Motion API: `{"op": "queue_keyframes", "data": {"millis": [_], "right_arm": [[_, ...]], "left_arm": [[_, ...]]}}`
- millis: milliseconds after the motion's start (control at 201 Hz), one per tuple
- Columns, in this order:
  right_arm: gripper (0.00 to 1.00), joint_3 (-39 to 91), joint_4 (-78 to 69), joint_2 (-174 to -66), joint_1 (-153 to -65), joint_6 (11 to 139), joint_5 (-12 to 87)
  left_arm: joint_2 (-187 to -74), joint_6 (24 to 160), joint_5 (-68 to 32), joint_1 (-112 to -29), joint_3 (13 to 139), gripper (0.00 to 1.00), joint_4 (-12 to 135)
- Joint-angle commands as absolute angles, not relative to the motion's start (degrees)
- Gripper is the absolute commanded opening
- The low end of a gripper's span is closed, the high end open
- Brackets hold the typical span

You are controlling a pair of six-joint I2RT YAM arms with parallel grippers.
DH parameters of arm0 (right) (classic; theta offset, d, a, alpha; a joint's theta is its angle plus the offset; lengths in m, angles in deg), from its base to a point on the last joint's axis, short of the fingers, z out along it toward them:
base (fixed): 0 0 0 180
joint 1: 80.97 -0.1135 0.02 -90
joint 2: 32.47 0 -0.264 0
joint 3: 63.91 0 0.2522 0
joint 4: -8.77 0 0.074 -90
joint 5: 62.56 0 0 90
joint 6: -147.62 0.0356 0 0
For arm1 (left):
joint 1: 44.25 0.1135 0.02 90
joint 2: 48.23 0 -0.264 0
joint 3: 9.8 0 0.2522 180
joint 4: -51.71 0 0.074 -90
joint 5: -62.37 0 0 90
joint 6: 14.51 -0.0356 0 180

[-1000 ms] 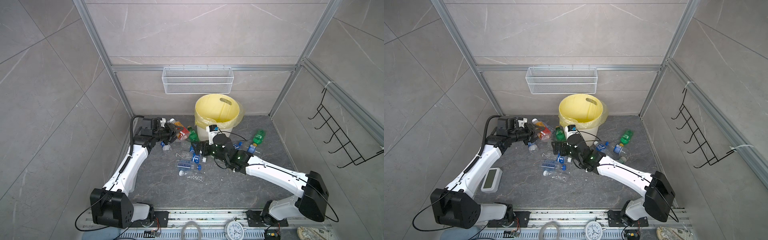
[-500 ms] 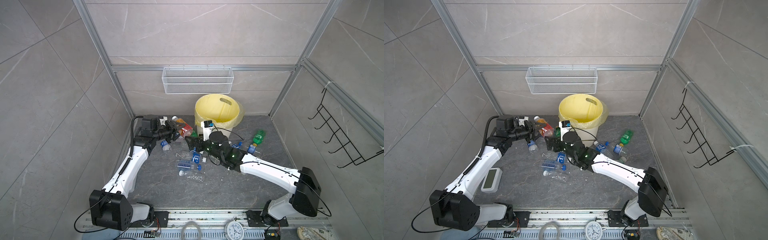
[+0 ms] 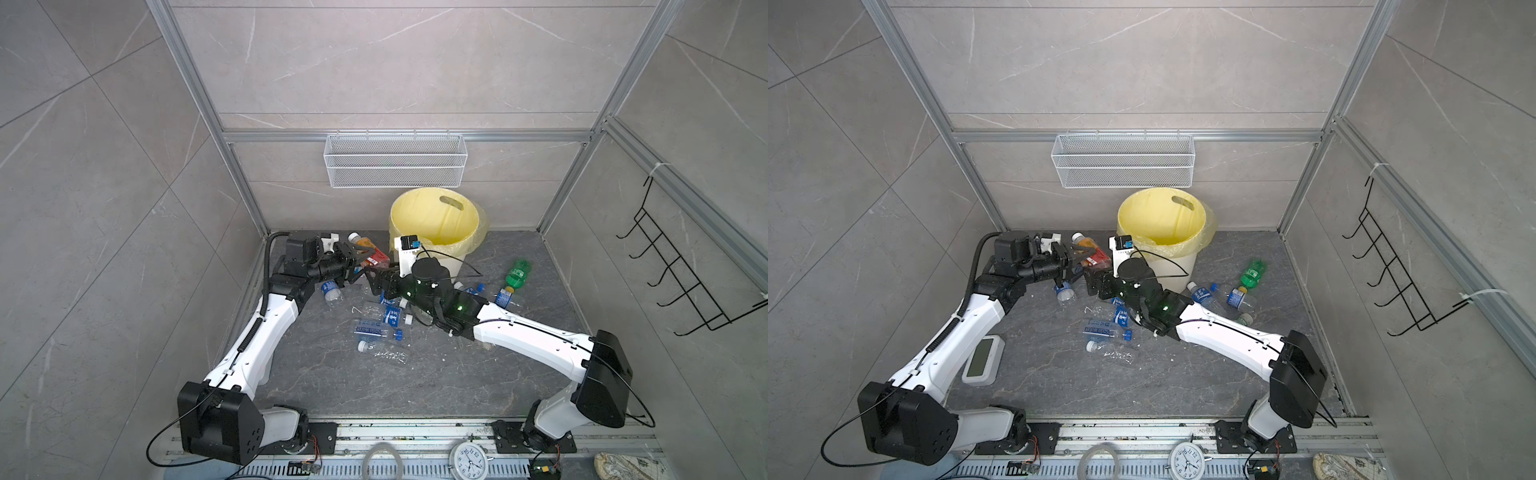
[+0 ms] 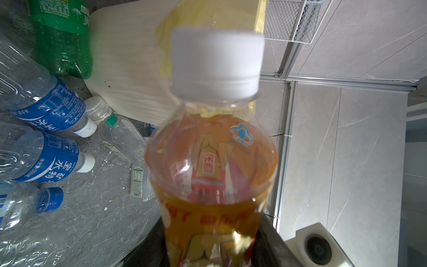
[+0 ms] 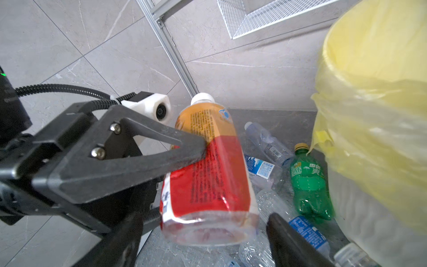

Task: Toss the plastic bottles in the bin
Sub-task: 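Carry the bottle toward the right gripper and grasp it with the right gripper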

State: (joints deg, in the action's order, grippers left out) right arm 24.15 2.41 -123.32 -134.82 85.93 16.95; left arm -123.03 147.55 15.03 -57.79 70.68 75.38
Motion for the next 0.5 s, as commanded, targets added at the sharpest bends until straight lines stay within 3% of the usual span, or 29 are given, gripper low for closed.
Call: {"op": "queue_keyframes", "data": {"millis": [0,493], "right_arm": [[0.84,26.4,1.5,-123.8,-135.3,84.5,15.3],[0.76,28.9,1.8,-126.3,-135.4,83.0,13.8]], "left_arm": [[-121.1,148.1,17.6,-58.2,70.6,0.47,72.6],[-119.8,148.7,18.1,-58.4,71.6,0.48,72.9]]}}
